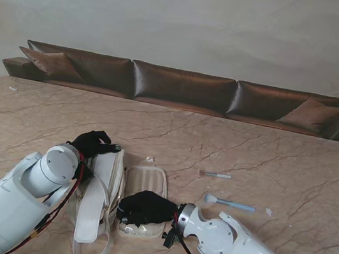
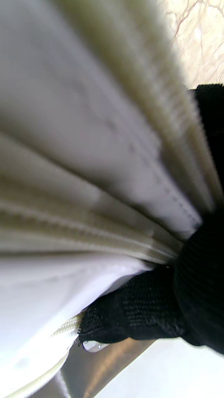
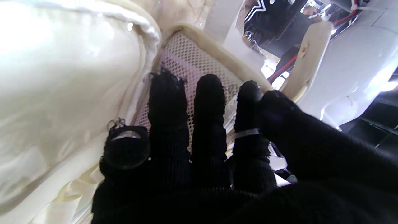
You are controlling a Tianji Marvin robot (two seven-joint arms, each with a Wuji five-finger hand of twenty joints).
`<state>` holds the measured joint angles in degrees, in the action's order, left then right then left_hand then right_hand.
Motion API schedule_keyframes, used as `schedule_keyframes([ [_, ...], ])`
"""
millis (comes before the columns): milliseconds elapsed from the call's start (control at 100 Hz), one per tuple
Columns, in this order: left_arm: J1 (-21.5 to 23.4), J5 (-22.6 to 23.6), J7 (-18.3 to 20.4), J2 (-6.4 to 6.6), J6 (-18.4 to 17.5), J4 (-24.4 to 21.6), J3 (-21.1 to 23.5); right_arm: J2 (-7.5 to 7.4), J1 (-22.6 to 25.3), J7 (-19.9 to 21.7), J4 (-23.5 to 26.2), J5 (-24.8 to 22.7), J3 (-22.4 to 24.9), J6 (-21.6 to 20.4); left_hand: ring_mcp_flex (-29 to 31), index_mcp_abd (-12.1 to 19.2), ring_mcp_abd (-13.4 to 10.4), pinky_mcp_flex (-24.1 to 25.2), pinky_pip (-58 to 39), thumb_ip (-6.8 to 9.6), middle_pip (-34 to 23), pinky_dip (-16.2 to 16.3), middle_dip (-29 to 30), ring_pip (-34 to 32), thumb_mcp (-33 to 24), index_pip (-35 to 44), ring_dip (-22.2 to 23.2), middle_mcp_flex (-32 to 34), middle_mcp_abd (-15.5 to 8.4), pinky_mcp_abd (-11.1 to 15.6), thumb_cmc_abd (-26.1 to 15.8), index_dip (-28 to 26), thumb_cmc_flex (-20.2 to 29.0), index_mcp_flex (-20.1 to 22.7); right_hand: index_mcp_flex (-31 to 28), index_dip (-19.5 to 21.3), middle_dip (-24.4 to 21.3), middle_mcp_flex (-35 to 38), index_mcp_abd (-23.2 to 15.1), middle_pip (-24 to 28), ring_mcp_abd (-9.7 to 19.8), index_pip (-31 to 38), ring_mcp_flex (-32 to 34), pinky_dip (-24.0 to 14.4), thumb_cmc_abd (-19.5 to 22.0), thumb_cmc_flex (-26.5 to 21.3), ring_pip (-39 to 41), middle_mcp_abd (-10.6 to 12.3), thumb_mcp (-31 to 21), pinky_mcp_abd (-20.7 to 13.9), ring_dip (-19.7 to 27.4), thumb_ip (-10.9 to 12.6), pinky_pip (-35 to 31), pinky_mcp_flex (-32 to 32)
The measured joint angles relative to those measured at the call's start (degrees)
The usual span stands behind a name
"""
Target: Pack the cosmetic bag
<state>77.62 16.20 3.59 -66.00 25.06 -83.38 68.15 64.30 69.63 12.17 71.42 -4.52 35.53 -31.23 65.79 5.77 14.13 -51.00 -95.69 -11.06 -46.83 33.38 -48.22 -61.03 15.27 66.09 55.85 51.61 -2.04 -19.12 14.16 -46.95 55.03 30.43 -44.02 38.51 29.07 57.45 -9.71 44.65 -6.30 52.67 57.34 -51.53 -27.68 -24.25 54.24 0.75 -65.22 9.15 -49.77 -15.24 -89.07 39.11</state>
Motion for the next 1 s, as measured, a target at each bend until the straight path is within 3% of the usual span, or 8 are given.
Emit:
schedule_keyframes([
  [570, -0.4, -0.2, -0.8, -0.25, 0.2, 0.3, -0.8, -0.93, 1.4, -3.0, 3.5, -8.2, -1.9, -3.0, 0.0, -0.4, -0.1, -0.4, -0.3, 0.0, -0.4, -0.8, 0.0, -0.2, 0.0, 0.7, -0.1, 0.6, 0.0, 0.0, 0.0, -0.6, 0.0, 0.0, -0.5, -0.9, 0.0, 0.0, 1.0, 0.0, 0.0, 0.3, 0.0, 0.0, -0.1, 0.0, 0.0, 0.0, 0.1, 0.0, 0.0, 0.0, 0.0, -0.5],
  [680, -0.3, -0.3, -0.6, -0.25, -0.3, 0.3, -0.6, -0.81, 2.2, -3.4, 4.0, -10.3, -0.4, -2.3, 0.0, -0.5, -0.1, -0.4, -0.3, 0.0, -0.4, -0.8, 0.0, -0.2, 0.0, 0.8, -0.2, 0.6, 0.3, 0.0, -0.5, -0.7, 0.0, 0.0, -0.6, -5.5, 0.0, 0.0, -1.4, 0.0, 0.0, 0.3, -0.1, 0.0, -0.2, 0.0, -0.8, 0.0, 0.2, 0.0, 0.0, 0.0, 0.0, -0.5],
  [750, -0.3, -0.3, -0.1, -0.19, -0.8, 0.4, -0.4, -0.63, 3.5, -4.3, 5.0, -13.2, 1.7, -0.4, 0.0, -0.8, -0.1, -0.4, -0.3, 0.0, -0.4, -0.8, 0.0, -0.2, 0.0, 0.8, -0.6, 0.6, 0.5, 0.0, -1.2, -0.8, 0.0, 0.0, -0.6, -8.6, -0.1, -0.3, -4.7, -0.8, 0.0, 0.3, -0.8, 0.0, -3.0, 3.5, -2.2, 0.0, 0.3, -0.1, 0.5, 1.2, 0.0, -0.7],
  [830, -0.2, -0.3, 0.6, -0.1, -1.2, 0.4, 0.0, -0.56, 5.0, -6.0, 6.1, -15.0, 3.5, 1.4, 0.0, -0.8, -0.1, -0.4, -0.3, 0.02, -0.4, -1.3, 0.0, -0.2, -0.1, 0.8, -0.6, 0.6, 0.5, 0.0, -1.3, -0.8, 0.0, 0.0, -0.6, -10.5, -0.5, -0.8, -5.4, -1.5, 0.0, -0.2, -1.6, 0.0, -5.3, 6.5, -3.9, 0.1, 0.3, -0.2, 1.0, 1.3, 0.1, -1.6],
  [910, -0.1, -0.3, 0.9, 0.05, -1.4, 0.4, 0.2, -0.42, 6.5, -7.7, 7.0, -16.2, 5.3, 2.8, 0.0, -0.9, -0.1, -0.4, -0.3, 0.03, -0.4, -1.3, 0.0, -0.2, -0.2, 0.8, -0.6, 0.6, 0.5, 0.0, -1.9, -0.8, 0.0, -0.1, 0.2, -9.1, -0.7, -3.2, -5.3, -2.1, 0.0, -4.5, -2.3, 0.0, -6.5, 7.3, -5.5, 0.2, 2.1, -0.5, 1.4, 1.5, 1.5, -2.8],
  [960, 0.0, -0.3, 0.9, 0.12, -1.5, 0.3, 0.3, -0.41, 7.3, -8.4, 7.7, -17.9, 6.3, 4.0, 0.0, -0.9, -0.1, -0.4, -0.3, 0.03, -0.4, -1.3, 0.0, -0.2, -0.2, 0.8, -0.6, 0.6, 0.5, 0.0, -1.9, -0.8, 0.0, -0.1, 0.4, -5.2, -1.2, -4.6, -3.5, -2.1, 0.1, -7.7, -3.0, 0.0, -6.5, 9.2, -6.7, 0.2, 2.4, -0.7, 1.8, 5.1, 2.5, -3.2],
  [1000, 0.0, -0.3, 1.0, 0.15, -1.6, 0.3, 0.3, -0.41, 7.9, -9.3, 8.3, -19.8, 6.9, 5.3, 0.0, -0.9, -0.2, -0.4, -0.3, 0.04, -0.4, -1.3, 0.0, -0.2, -0.2, 0.8, -0.6, 0.6, 0.5, 0.0, -1.9, -0.8, 0.0, -0.1, 1.3, -2.4, -1.2, -4.4, -3.1, -2.1, 0.2, -8.3, -3.0, 0.0, -7.7, 9.8, -6.9, 0.2, 2.6, -0.8, 1.9, 6.0, 2.9, -3.2],
])
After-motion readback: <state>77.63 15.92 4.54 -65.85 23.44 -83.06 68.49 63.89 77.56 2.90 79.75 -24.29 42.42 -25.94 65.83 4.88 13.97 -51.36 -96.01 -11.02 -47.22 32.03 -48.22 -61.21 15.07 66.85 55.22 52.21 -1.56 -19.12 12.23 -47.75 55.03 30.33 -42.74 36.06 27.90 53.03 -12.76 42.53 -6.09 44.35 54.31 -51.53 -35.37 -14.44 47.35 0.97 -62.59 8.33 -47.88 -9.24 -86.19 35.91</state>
